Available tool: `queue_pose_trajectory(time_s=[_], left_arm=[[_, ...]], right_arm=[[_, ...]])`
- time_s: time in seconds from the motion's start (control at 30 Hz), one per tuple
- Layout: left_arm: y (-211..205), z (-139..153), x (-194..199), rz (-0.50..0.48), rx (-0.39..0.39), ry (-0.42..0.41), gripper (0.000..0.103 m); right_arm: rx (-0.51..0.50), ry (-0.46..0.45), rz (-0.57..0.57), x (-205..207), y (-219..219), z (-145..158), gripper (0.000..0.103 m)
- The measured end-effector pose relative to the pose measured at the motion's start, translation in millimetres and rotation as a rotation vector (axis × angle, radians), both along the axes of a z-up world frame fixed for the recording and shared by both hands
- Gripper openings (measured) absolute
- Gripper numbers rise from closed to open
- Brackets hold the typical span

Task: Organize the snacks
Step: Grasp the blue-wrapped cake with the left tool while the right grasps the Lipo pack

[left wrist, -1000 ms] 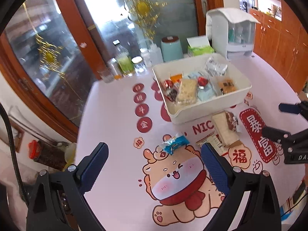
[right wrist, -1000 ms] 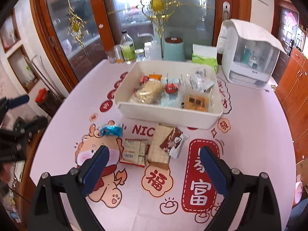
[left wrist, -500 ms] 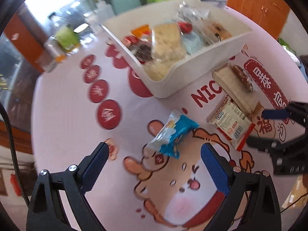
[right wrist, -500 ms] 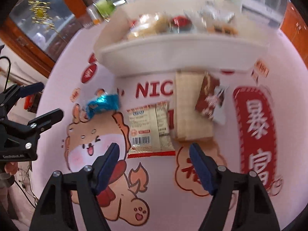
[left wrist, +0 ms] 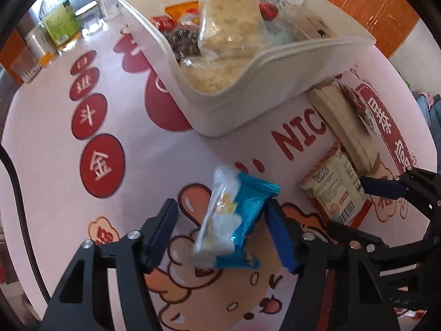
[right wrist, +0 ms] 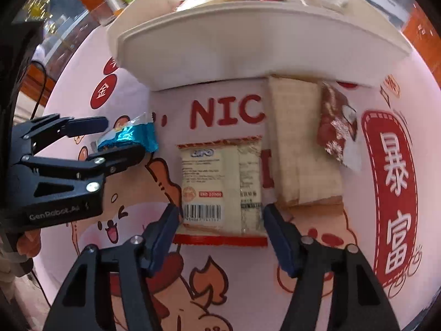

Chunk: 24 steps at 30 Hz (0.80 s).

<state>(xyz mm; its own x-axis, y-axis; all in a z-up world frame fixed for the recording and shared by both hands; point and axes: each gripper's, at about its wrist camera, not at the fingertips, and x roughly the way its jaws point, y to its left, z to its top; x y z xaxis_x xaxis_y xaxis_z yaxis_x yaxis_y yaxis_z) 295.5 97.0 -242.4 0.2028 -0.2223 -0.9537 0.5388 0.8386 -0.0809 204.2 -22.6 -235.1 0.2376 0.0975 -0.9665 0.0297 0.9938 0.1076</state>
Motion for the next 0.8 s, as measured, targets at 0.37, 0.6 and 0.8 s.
queue_pose_trajectory(time_s=[0.37, 0.6, 0.8], left_arm=[[20, 3, -10, 0.094, -0.003, -0.042, 0.029], [24, 26, -42, 0.170, -0.047, -0.046, 0.028], [18, 59, -74, 0.217, -0.057, -0.063, 0.028]], right_arm=[[-0.047, -0.064, 0.022, -2, 11, 3, 0.045], [-0.016, -0.059, 0.031, -22, 4, 7, 0.044], [0.042, -0.113, 0.039, -45, -8, 28, 0.044]])
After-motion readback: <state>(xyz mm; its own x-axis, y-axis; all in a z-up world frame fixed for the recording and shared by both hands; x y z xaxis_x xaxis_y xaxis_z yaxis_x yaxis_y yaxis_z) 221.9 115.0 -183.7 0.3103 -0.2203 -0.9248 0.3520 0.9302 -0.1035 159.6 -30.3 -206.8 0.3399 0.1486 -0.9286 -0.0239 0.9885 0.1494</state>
